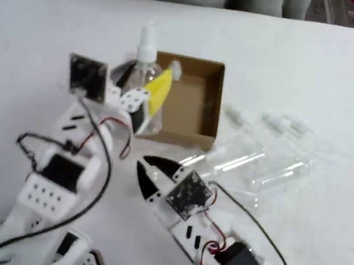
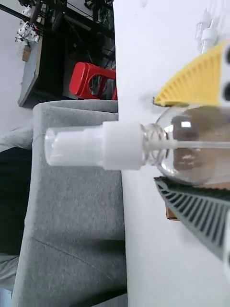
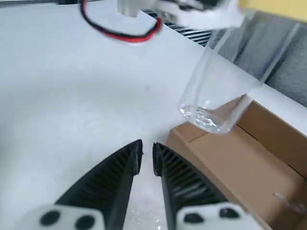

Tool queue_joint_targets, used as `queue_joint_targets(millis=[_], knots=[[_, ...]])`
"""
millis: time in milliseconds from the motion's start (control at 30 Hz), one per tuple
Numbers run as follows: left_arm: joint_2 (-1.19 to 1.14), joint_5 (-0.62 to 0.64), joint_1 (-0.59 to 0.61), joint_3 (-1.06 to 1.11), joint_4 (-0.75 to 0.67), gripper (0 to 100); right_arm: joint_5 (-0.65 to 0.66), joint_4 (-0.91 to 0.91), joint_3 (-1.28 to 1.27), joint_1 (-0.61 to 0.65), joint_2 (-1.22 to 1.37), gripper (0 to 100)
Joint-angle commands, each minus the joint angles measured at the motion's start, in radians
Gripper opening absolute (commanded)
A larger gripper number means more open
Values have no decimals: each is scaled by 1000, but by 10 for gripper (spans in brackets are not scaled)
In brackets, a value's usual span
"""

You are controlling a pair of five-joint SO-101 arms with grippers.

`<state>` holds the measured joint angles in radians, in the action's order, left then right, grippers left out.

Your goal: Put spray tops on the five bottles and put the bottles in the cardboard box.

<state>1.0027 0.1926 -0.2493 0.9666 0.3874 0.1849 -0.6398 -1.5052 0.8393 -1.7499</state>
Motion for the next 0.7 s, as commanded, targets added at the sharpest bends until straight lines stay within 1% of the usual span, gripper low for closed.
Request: queue_joint_targets(millis=[0, 67, 133, 200, 300, 400, 600, 667], knots=[[117, 12, -10, -5, 5, 22, -130, 25, 17, 51, 7, 17], [120, 12, -25, 52, -63, 22, -199, 28, 18, 82, 7, 18], [128, 12, -30, 97, -92, 22, -209, 36, 15, 88, 7, 18], [139, 12, -30, 110, -84, 22, -210, 74, 9, 70, 7, 18], [189, 8, -28, 126, -3, 22, -216, 93, 9, 15, 7, 17], [289, 9, -31, 147, 57, 22, -216, 97, 0, -24, 7, 17], [501, 11, -120, 226, 133, 22, -216, 242, -74, -61, 7, 17], [552, 11, -140, 238, 158, 22, -216, 252, -78, -70, 7, 17]])
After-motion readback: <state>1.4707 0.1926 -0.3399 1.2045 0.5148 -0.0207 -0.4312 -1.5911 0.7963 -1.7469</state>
